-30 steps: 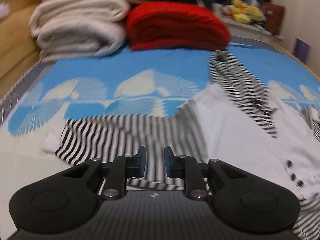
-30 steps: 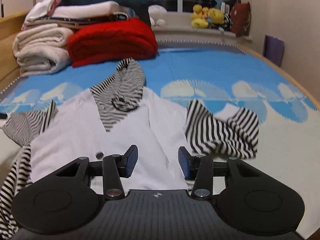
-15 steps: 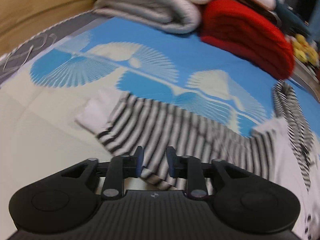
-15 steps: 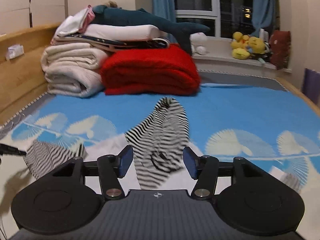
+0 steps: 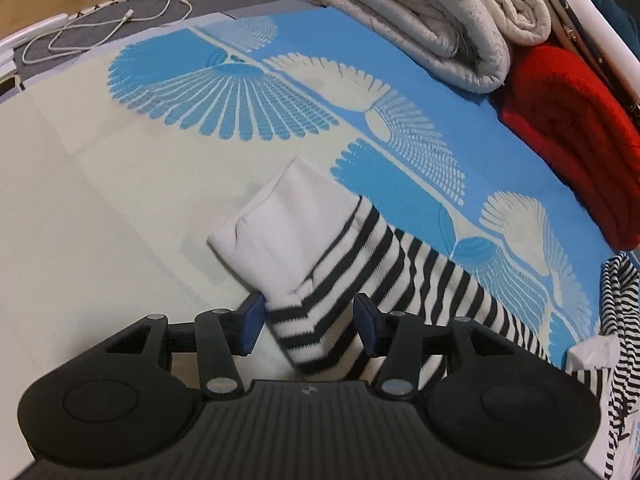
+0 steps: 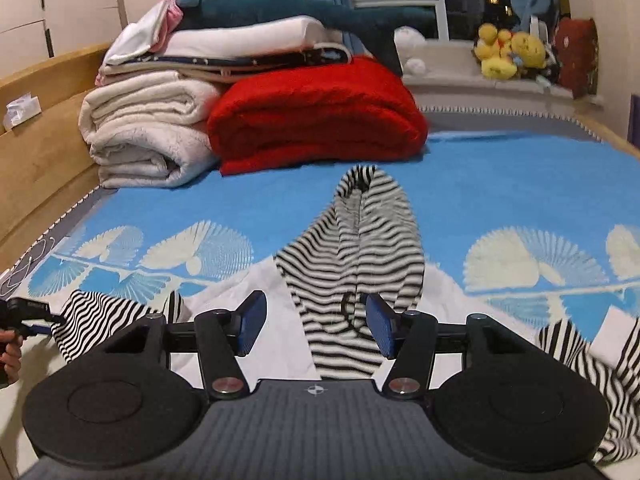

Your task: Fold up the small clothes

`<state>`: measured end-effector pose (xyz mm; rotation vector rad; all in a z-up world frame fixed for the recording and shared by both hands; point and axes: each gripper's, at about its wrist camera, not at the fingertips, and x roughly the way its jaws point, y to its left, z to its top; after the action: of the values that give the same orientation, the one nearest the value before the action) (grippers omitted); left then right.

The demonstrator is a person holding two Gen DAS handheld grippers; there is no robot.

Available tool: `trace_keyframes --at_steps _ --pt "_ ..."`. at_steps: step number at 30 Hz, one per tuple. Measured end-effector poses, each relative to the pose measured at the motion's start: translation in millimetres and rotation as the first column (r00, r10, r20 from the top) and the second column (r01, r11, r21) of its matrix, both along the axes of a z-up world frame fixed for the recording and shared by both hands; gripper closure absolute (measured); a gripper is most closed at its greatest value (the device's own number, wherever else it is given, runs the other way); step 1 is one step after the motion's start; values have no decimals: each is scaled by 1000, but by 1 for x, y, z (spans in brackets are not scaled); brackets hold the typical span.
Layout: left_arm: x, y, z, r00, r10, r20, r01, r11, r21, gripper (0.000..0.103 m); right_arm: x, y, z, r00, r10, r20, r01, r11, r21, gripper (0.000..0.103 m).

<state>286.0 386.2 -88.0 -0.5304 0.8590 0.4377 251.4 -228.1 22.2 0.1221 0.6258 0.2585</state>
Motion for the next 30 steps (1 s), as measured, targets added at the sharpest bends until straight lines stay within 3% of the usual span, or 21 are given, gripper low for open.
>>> trace_keyframes --at_steps 1,2,3,4,8,12,16,19,21,23,26,30 --pt "1 -1 0 1000 9 -3 -9 1000 13 60 0 0 -1 1000 1 -7 -1 1000 6 46" --pt "2 -2 0 1000 16 -8 -15 1000 27 80 0 -1 0 1000 4 -6 -4 1000 11 46" --pt "2 -3 0 1000 19 -14 -18 999 39 89 -1 -1 1 1000 9 2 -9 1000 9 46" --pt "1 -5 2 1000 26 -11 -26 999 41 92 -1 0 2 1000 10 8 -10 1000 4 46" --pt "0 -22 35 998 38 47 -42 995 95 93 0 1 3 1000 26 5 -26 1000 5 49" --pt "-18 -65 96 990 29 138 -45 992 118 93 -2 1 7 999 50 9 -50 999 5 75" --pt "-37 -133 156 975 -108 195 72 980 186 93 -6 5 16 996 81 34 -82 996 32 80" --pt "-55 -190 179 948 -205 243 159 968 197 93 -9 6 20 997 82 13 -82 994 70 80" --pt "-64 -230 178 923 -276 267 232 955 183 93 -10 4 20 997 79 -23 -76 991 111 79" --pt "-62 -267 165 907 -345 242 307 934 182 93 -10 4 18 994 84 -68 -74 987 141 79" --pt "-46 -319 139 879 -459 129 436 883 172 93 -12 3 12 991 72 -116 -53 985 162 79" --pt "-30 -371 112 812 -582 28 571 804 165 93 -10 -4 3 984 39 -175 -8 984 175 79"
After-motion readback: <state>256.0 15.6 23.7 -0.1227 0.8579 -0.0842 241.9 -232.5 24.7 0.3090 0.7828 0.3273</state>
